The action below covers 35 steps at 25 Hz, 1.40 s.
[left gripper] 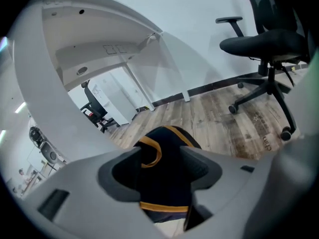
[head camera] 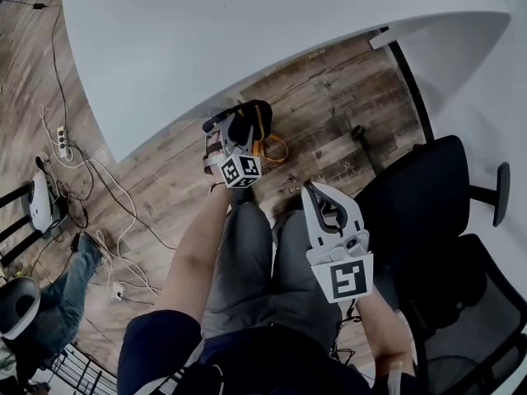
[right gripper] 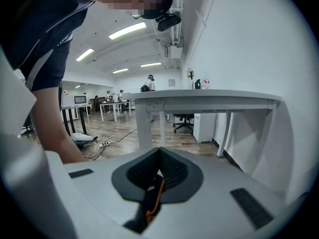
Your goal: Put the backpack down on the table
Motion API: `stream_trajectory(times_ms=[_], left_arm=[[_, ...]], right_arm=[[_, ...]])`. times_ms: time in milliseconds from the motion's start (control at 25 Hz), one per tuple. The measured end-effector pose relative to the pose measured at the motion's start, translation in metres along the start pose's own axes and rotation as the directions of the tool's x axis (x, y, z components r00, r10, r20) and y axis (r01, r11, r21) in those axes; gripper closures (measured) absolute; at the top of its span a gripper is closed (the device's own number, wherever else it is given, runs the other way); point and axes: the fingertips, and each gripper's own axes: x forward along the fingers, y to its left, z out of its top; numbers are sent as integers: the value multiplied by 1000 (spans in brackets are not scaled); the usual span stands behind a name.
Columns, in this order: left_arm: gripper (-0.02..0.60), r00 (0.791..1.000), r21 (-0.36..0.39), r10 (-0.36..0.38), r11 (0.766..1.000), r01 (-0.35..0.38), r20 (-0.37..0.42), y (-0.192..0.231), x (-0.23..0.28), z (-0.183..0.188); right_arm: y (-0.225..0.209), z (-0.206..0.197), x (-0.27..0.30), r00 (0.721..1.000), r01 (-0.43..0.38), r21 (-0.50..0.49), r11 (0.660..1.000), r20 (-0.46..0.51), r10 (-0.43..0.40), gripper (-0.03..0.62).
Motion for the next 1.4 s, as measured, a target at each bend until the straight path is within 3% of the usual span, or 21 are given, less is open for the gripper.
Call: stream_trajectory(times_ms=[320, 400, 800, 1120, 1400], left_arm=[[353, 998, 118, 45, 992, -41, -37, -2, 6, -3], [364, 997, 109, 65, 992, -61, -35, -2, 15, -3], [565, 987, 24, 159, 987, -158, -25, 12, 29, -4], [572, 999, -74, 32, 997, -30, 26, 11, 2, 5], [575, 993, -137, -78, 986, 90, 91, 13, -44, 22]], right_arm=[[0, -2, 0, 1000, -14, 14, 1000, -16, 14, 592], [0, -5, 1, 1000, -19, 12, 1000, -20, 20, 592], [-9, -17, -1, 999, -34, 15, 999, -38, 35, 592], [-7, -11, -2, 999, -37, 31, 999, -35, 38, 592], [-2, 9, -5, 999, -31, 45, 998, -28, 33, 592]])
